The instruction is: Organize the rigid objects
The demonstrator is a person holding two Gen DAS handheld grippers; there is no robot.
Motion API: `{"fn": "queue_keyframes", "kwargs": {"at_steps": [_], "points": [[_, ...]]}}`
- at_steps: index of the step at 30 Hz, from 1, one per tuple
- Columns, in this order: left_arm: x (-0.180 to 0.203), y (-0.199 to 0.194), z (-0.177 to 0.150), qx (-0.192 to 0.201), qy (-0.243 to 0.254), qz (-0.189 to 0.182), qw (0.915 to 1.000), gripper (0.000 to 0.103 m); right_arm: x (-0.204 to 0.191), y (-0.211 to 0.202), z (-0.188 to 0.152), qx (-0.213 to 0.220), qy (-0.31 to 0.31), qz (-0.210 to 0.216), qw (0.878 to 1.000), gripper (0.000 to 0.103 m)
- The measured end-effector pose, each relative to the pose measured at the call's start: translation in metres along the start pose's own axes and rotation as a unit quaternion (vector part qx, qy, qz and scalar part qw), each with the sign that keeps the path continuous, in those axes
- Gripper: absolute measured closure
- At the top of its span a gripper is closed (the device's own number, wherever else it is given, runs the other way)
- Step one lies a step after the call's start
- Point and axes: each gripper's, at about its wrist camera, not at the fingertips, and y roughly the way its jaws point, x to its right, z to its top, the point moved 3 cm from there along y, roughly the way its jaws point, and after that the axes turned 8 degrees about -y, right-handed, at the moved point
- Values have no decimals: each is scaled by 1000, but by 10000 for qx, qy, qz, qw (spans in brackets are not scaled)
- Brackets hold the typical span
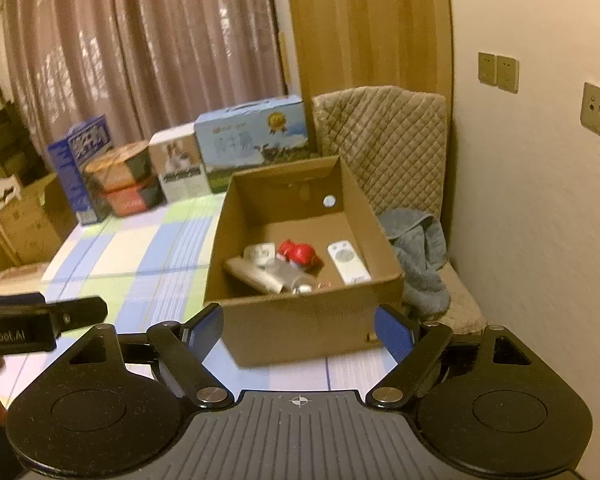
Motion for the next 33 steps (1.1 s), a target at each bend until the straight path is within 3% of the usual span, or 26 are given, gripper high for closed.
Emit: {"fn": "queue_keyframes", "kwargs": {"at_steps": [7,16,33], "points": [[-8,-22,-26,-72,-114,120,9998,1,-18,-21,-21,-97,-327,-39,9994,23],[-16,-33,-57,-219,-132,157,9996,1,-24,-36,-47,-236,-264,67,9993,23],[-19,-33,-73,-310,-147,184,9992,1,-31,-36,-62,-344,-235,104,9991,23]]}}
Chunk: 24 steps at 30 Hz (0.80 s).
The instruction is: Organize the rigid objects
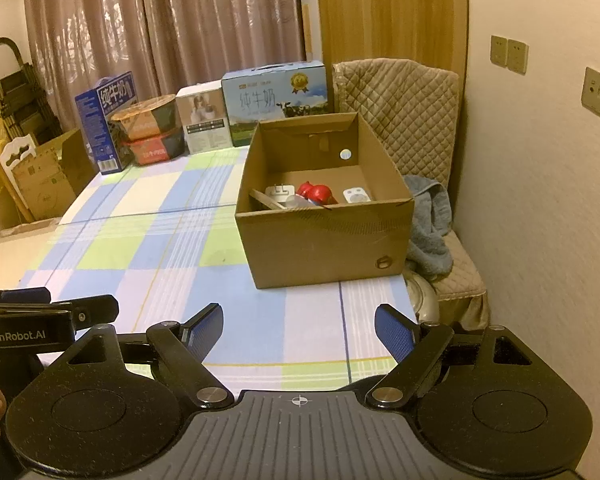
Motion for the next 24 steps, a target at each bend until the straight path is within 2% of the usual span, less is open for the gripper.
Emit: {"fn": "queue_keyframes", "kwargs": {"at_steps": [24], "points": [[2,3,-5,2,58,2,10000,1,1,1,-3,-34,70,-28,10000,23]]}}
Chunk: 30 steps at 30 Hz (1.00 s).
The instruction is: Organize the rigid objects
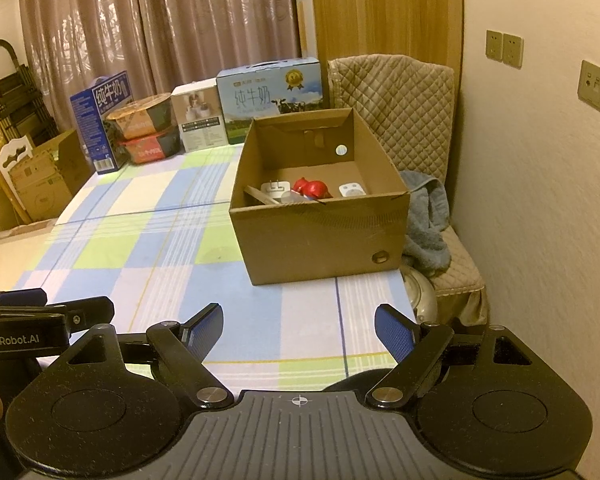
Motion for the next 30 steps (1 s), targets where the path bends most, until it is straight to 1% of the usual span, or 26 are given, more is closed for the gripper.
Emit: {"fn": "queue_keyframes", "kwargs": {"at_steps": [30], "points": [[-1,0,0,-18,-3,-35,10000,1,1,2,-2,-8,31,-4,10000,23]]}}
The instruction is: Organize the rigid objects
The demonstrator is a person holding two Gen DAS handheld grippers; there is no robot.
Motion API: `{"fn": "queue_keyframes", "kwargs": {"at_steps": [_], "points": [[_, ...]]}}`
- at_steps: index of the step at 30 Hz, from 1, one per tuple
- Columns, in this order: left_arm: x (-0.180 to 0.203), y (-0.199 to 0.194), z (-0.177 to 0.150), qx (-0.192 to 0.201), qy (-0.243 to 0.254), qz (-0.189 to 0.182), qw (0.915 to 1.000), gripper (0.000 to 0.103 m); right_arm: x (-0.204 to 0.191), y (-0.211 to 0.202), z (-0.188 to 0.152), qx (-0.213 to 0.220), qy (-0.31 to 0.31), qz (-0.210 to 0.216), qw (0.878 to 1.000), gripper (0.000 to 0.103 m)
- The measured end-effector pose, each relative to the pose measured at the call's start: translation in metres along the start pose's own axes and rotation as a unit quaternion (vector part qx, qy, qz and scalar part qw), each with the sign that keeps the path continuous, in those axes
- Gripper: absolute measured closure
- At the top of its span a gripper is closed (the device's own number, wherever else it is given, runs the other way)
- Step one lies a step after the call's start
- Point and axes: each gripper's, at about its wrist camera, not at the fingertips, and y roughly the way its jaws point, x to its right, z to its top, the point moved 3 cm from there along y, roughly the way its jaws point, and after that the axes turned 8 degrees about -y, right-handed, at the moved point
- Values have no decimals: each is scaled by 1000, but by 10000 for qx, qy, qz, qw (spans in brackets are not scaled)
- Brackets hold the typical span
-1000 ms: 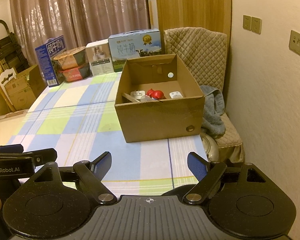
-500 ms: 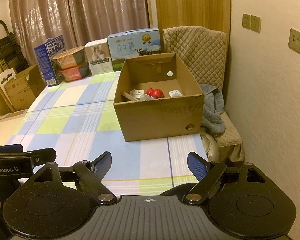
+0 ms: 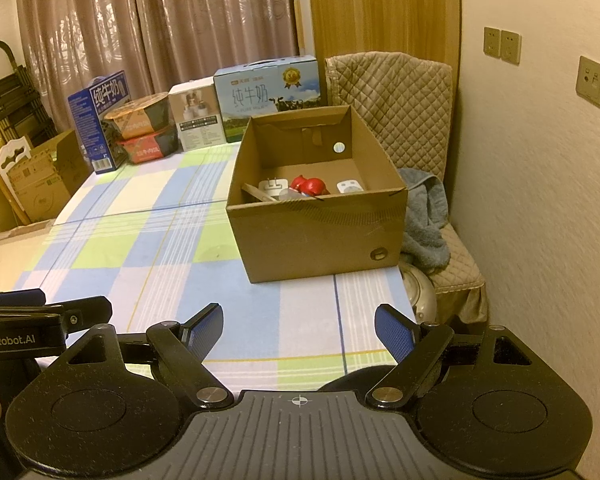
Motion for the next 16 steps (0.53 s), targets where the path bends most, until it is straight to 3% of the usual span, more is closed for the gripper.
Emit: {"fn": "queue_keyframes", "kwargs": {"at_steps": [16], "points": [[2,0,-3,4,26,-145,9999,1,1,0,-1,8,6,-6,10000,23]]}}
